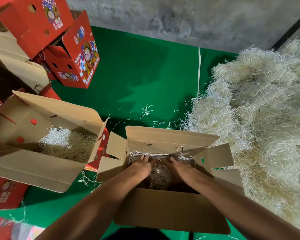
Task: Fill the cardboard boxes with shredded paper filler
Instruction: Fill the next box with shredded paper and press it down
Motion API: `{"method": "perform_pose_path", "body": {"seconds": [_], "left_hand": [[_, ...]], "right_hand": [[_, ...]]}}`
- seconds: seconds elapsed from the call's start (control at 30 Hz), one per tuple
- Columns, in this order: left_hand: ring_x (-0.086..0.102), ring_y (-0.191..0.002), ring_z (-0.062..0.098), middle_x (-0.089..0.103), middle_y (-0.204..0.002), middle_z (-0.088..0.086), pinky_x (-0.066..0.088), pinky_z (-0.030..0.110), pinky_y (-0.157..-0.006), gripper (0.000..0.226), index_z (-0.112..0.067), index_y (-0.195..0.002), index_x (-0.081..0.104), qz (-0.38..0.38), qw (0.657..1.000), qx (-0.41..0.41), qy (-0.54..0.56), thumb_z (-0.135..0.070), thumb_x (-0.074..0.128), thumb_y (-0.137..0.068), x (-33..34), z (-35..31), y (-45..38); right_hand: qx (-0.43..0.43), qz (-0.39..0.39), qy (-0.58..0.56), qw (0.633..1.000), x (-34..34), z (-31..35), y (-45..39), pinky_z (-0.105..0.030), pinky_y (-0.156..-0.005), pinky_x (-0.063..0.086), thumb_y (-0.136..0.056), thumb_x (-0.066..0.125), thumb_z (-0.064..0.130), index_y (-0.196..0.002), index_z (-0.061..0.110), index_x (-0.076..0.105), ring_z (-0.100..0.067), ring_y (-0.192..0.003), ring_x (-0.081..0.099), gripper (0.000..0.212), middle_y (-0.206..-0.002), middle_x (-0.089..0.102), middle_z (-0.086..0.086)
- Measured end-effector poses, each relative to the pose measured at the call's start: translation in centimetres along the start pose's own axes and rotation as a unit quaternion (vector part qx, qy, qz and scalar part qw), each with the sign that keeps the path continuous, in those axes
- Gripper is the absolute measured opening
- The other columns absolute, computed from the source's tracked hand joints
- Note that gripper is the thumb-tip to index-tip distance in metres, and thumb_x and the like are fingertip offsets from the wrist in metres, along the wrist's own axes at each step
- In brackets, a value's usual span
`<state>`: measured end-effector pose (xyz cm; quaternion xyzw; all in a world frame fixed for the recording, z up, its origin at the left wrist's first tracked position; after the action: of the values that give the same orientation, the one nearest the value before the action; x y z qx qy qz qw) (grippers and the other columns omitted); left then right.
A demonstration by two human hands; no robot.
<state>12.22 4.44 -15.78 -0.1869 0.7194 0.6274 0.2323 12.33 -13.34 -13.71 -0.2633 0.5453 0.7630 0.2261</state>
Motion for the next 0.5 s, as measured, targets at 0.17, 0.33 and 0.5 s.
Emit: {"method": "perform_pose_path", "body": {"seconds": [0.17,0.33,0.5], "left_hand": [[0.051,-0.127,0.03,0.042,-0.15,0.013,0.048,0.041,-0.104,0.052,-0.014,-0.142,0.049,-0.085,0.996,0.023,0.008,0.003,0.054,-0.092,-0.4,-0.2,0.6],[0.061,-0.101,0.028,0.062,-0.114,0.011,0.047,0.037,-0.087,0.027,-0.006,-0.12,0.06,-0.153,0.987,0.046,0.01,-0.01,0.057,-0.094,-1.4,0.1,0.6],[0.062,-0.112,0.031,0.062,-0.129,0.015,0.049,0.037,-0.091,0.03,-0.002,-0.125,0.062,0.016,1.0,0.025,-0.003,-0.013,0.052,-0.099,0.3,0.0,0.1]], "right_hand": [[-0.049,-0.025,0.118,0.991,-0.9,2.1,-2.3,-0.038,-0.099,0.047,-0.09,0.05,-0.01,-0.127,0.01,0.057,-0.029,-0.116,0.06,0.043,-0.128,0.06,-0.012],[-0.089,-0.024,0.127,0.988,-1.6,1.7,-2.3,-0.03,-0.068,0.044,-0.09,0.052,-0.002,-0.098,0.016,0.059,-0.024,-0.087,0.06,0.021,-0.092,0.059,-0.003],[-0.041,0.156,-0.044,0.986,1.5,3.4,-3.0,-0.032,-0.094,0.05,-0.103,0.05,0.021,-0.127,0.015,0.064,-0.027,-0.111,0.063,0.029,-0.124,0.066,-0.007]]}}
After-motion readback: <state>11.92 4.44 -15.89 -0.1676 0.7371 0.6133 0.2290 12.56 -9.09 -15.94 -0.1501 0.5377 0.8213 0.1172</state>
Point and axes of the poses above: each hand's wrist, its own y-axis away from the middle knuckle, its own x-axis out of the palm, z = x × y, the point moved 2 cm from there along -y, towards the middle knuckle
